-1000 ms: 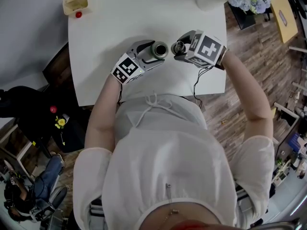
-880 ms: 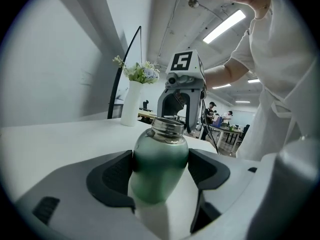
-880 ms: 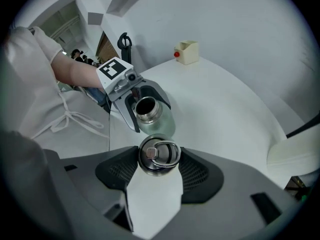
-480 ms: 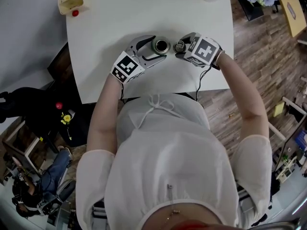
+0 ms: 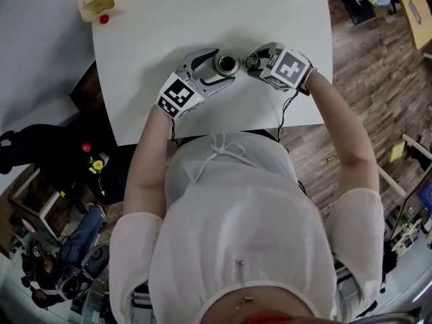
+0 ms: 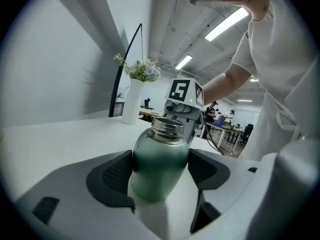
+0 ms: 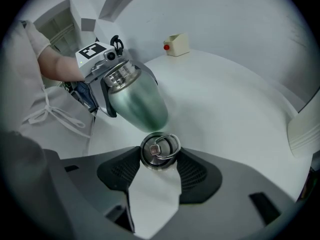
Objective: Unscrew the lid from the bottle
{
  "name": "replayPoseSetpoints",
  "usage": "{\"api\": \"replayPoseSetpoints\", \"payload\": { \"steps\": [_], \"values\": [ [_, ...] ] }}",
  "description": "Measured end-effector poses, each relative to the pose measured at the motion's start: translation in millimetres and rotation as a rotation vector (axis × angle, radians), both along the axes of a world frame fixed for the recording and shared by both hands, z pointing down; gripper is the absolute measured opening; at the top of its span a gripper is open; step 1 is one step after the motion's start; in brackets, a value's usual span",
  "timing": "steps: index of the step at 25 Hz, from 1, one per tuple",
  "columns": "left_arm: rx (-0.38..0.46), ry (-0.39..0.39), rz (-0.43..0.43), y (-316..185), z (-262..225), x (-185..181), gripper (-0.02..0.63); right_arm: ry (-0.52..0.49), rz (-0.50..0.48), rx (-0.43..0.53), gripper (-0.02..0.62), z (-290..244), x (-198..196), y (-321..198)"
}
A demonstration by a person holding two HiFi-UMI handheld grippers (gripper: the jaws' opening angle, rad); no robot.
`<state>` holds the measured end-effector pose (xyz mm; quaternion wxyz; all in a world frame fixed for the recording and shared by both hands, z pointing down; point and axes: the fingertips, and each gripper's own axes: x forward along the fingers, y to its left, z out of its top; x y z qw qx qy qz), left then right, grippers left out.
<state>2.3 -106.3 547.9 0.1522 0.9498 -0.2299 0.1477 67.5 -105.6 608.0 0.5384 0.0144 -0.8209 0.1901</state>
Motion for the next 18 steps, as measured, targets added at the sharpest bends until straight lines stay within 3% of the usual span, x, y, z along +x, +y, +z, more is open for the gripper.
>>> {"api": "replayPoseSetpoints", "payload": {
  "steps": [3,8,14,18],
  "values": [
    [-0.004,0.002,-0.014,-1,-1,1,0.357,0.001,0.042,-0.006,0.238,-1,2,0],
    [-0.005,-0.008,-0.078,2,-9,-4,0.356,-0.025,0.073,0.073,0.256,-16,9,-3],
    [0.057,-0.002,-0.131,8,-44,-22,0.356,-0.090,0.150,0.172,0.239,-55,9,-11],
    [0.136,0.067,-0.186,10,-93,-33,0.354,-0.164,0.200,0.265,0.199,-96,4,-20]
  ]
}}
